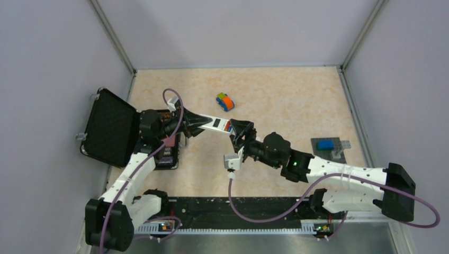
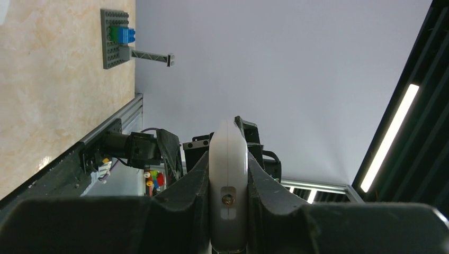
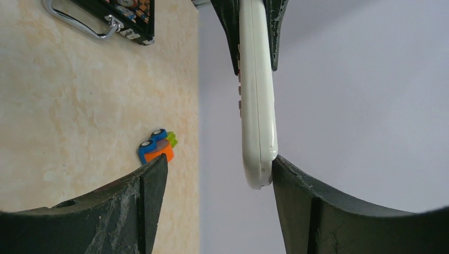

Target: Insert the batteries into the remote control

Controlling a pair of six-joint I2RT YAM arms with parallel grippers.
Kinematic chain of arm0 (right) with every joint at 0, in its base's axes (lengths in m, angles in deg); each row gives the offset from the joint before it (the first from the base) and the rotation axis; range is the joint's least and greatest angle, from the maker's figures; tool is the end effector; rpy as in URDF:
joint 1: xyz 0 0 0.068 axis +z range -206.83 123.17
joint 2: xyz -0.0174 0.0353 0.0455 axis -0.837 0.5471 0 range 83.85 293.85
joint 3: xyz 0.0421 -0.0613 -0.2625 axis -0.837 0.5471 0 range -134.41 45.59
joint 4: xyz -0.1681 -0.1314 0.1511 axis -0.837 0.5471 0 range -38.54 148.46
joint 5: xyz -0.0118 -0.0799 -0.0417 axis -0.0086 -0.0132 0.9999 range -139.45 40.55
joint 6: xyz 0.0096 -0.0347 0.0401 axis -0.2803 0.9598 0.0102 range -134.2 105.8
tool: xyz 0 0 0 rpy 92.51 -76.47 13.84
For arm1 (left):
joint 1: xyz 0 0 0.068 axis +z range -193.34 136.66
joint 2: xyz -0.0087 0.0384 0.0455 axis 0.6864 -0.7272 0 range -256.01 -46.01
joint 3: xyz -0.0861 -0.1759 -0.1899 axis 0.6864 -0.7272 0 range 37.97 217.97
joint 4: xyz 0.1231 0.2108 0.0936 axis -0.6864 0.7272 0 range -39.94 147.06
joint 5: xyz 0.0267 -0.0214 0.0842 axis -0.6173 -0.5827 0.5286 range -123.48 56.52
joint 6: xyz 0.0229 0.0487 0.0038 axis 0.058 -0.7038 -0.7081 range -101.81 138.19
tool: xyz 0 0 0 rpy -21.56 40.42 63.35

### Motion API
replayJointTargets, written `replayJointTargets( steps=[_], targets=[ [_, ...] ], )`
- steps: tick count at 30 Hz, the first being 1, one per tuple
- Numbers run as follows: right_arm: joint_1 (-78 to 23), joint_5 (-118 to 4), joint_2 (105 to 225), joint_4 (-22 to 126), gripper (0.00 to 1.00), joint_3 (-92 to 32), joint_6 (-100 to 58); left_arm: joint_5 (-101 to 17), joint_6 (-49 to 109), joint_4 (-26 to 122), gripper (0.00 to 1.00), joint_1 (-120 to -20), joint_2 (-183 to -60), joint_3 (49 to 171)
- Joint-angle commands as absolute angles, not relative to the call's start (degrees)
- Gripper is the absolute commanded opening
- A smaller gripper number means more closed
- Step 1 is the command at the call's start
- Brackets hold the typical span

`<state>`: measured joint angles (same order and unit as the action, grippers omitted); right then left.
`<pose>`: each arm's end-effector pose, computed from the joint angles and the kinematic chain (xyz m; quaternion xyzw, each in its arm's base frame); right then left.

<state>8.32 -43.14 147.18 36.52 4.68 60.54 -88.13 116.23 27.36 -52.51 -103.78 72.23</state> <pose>0.1124 0.2337 0.2973 -0.6926 0.2914 -0.0963 0.6527 0.2150 -0.0641 0.2927 -0.2128 0.6774 -0.6960 0.1070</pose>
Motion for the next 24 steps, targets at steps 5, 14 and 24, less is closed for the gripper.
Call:
replayJointTargets(
  steps=[5,14,24],
  targets=[
    [10.7,-45.0,143.8,42.7,0.71,5.0,50.9,-79.5,109.7,26.0,0.0,-50.2,-102.2,74.2],
    [10.6,-43.3,141.1,42.4,0.74,1.8,40.8,-78.8,100.2,28.7,0.0,-49.0,-103.2,74.3],
    [10.5,-28.7,145.9,50.7,0.99,-12.5,2.0,-80.0,93.5,29.1,0.0,-45.0,-100.1,77.2]
  ],
)
